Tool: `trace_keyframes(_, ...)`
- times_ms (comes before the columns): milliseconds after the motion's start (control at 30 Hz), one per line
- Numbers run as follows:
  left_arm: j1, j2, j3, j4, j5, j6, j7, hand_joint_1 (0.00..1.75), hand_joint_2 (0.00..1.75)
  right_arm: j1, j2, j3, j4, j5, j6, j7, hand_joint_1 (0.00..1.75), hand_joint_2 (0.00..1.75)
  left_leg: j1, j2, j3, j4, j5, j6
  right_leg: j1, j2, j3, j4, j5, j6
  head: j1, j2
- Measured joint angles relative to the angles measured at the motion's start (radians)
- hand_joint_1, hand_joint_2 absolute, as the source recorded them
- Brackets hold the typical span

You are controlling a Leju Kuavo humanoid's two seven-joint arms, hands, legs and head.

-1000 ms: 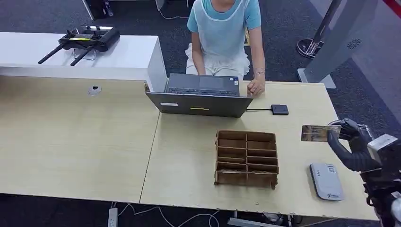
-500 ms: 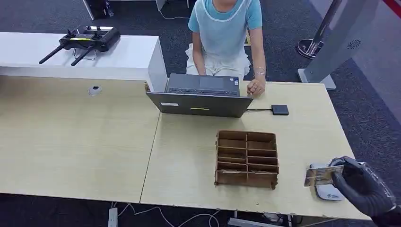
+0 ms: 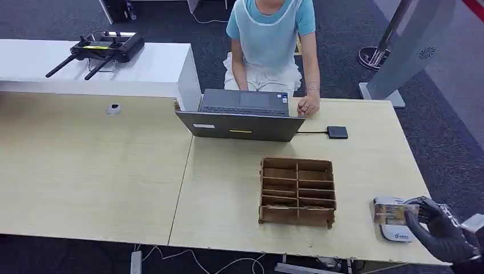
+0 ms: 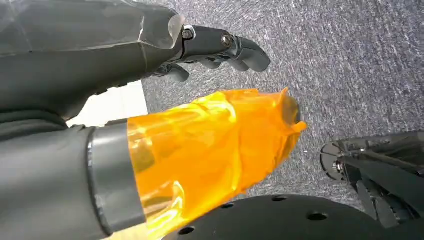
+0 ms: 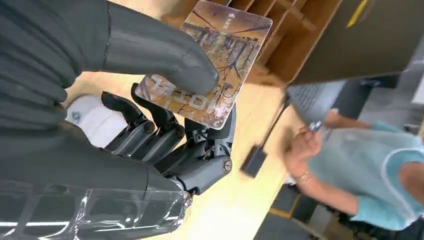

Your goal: Pass the card to the sensor for recognition and then transmit it.

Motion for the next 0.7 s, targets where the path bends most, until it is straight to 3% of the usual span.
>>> trace_keyframes(167, 0.000, 0.002, -0.007, 0.000, 0.001, 0.001, -0.001, 0.00, 0.00, -0.019, 0.015, -0.032, 0.074, 0.070, -0.011, -0.015, 1.75, 1.75, 0.000, 0.000, 0.000, 0.000, 0.000, 0.000, 0.000, 0.000, 0.000, 0.000, 0.000, 0.000, 0.000, 0.000)
trace_keyframes(700, 0.001, 0.002, -0.014, 0.000, 0.006, 0.007, -0.005, 0.00, 0.00, -0.078, 0.066, -0.185, 0.231, 0.101, 0.013, -0.017, 1.75, 1.75, 0.000, 0.000, 0.000, 0.000, 0.000, 0.000, 0.000, 0.000, 0.000, 0.000, 0.000, 0.000, 0.000, 0.000)
